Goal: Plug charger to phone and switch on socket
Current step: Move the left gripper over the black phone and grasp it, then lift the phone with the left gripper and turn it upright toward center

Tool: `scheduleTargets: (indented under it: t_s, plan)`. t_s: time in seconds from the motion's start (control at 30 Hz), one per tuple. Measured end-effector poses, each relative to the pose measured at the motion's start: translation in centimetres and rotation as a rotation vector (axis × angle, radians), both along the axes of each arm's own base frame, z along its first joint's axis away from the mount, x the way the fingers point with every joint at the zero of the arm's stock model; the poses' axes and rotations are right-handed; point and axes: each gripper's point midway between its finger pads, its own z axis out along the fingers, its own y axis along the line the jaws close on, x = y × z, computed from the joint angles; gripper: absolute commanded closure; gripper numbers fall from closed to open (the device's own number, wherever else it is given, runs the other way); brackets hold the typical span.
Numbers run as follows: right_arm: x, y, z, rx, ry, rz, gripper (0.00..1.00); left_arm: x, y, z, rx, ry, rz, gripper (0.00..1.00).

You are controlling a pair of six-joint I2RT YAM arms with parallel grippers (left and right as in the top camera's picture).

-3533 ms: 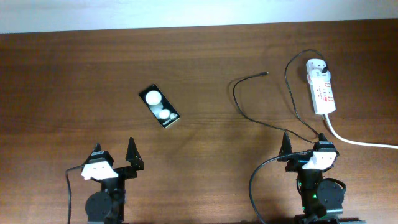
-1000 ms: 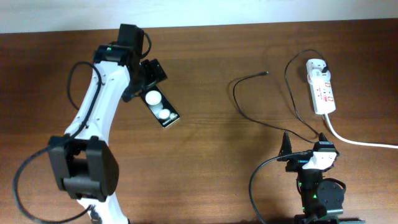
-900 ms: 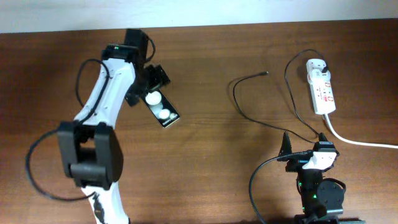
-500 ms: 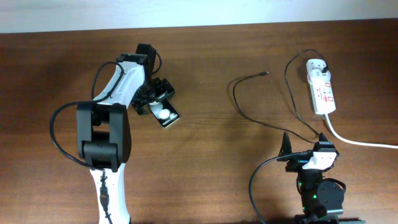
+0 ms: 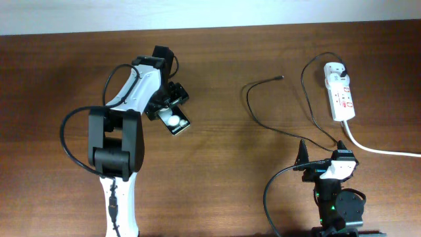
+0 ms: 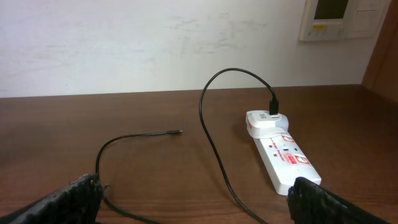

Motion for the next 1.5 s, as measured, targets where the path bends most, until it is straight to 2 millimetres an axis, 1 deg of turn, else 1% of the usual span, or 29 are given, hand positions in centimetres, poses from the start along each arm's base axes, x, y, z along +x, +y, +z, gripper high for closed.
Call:
scheduleTargets:
  t_s: [0.27, 0.4, 0.5, 0.63, 0.67, 0.7, 0.77, 0.83, 1.17, 1.5]
  plan:
    - [0.00, 0.00, 0.00, 0.001, 0.000, 0.000, 0.02, -0.23, 0.14, -0.12, 0.027, 0.013, 0.006, 0.00]
    - [0.00, 0.00, 0.00, 0.000, 0.000, 0.000, 0.02, -0.25, 0.15, -0.12, 0.028, 0.014, 0.015, 0.11]
    - [0.00, 0.00, 0.00, 0.000, 0.000, 0.000, 0.02, -0.27, 0.15, -0.14, 0.027, 0.015, 0.019, 0.15]
    - [0.00, 0.00, 0.00, 0.000, 0.000, 0.000, 0.02, -0.27, 0.15, -0.15, 0.027, 0.015, 0.020, 0.16]
    - [0.00, 0.00, 0.00, 0.000, 0.000, 0.000, 0.02, -0.28, 0.15, -0.15, 0.027, 0.015, 0.020, 0.20]
    - [0.00, 0.00, 0.00, 0.000, 0.000, 0.000, 0.02, -0.28, 0.15, -0.15, 0.027, 0.015, 0.020, 0.21]
    - [0.00, 0.00, 0.00, 0.001, 0.000, 0.000, 0.01, -0.28, 0.15, -0.15, 0.027, 0.016, 0.022, 0.25]
    - [0.00, 0.00, 0.00, 0.000, 0.000, 0.000, 0.02, -0.28, 0.14, -0.15, 0.027, 0.016, 0.023, 0.23]
    - [0.00, 0.00, -0.02, 0.000, 0.000, 0.000, 0.02, -0.30, 0.11, -0.09, 0.025, 0.018, 0.023, 0.26]
    - [0.00, 0.00, 0.00, 0.000, 0.000, 0.000, 0.02, -0.86, 0.00, 0.41, 0.019, 0.107, 0.027, 0.26]
